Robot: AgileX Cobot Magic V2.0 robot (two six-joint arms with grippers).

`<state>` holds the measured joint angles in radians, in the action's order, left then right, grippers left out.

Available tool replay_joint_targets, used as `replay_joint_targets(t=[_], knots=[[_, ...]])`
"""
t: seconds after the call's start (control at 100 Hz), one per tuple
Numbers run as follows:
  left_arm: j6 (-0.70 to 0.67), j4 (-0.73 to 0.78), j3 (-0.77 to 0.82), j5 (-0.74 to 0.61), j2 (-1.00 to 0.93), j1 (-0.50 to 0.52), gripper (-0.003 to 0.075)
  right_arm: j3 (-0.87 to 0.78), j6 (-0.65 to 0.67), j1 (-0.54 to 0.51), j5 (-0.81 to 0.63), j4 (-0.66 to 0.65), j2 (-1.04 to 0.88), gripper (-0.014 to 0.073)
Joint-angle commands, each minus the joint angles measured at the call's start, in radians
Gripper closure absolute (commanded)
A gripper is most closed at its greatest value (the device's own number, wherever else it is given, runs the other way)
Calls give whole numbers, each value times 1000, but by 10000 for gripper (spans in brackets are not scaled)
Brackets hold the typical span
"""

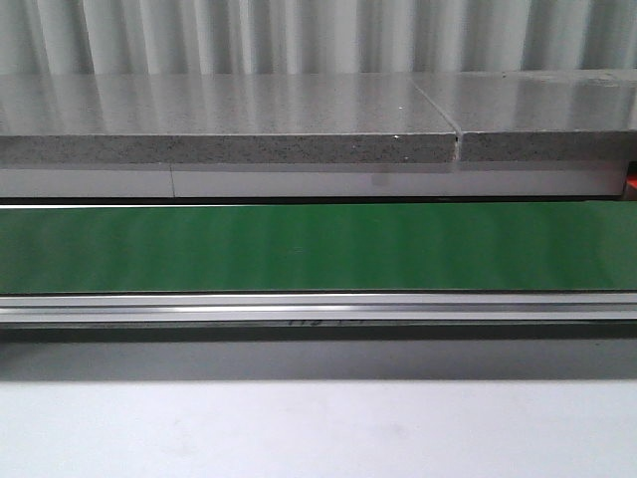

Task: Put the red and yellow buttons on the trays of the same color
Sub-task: 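Carry the yellow push-button into the yellow tray and release it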

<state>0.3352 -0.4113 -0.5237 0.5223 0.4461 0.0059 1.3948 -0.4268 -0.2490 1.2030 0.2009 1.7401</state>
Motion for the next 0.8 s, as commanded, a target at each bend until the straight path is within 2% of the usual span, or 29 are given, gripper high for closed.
replay_joint_targets(t=[0.0,0.06,0.07,0.08,0.18,0.25,0.55,0.79], knots=[[-1,-22,-26,-73,6,-8,740,20,4,-2,-9,-1,-23,125],[-1,-22,-26,-73,6,-8,740,20,29,-2,-23,-7,-23,223],[-1,-22,-26,-73,6,-8,740,20,33,-2,-26,-11,-24,269],[-1,-22,-26,-73,6,-8,740,20,36,-2,-28,-11,-25,269],[-1,-22,-26,-73,6,-8,740,22,46,-2,-39,-17,-28,487],[-1,-22,-26,-73,6,-8,740,27,62,-2,-39,-17,-29,564],[-1,-22,-26,-73,6,-8,740,37,119,-9,-30,-27,-142,572],[-1,-22,-26,-73,6,-8,740,10,251,-97,17,-140,-250,572]])
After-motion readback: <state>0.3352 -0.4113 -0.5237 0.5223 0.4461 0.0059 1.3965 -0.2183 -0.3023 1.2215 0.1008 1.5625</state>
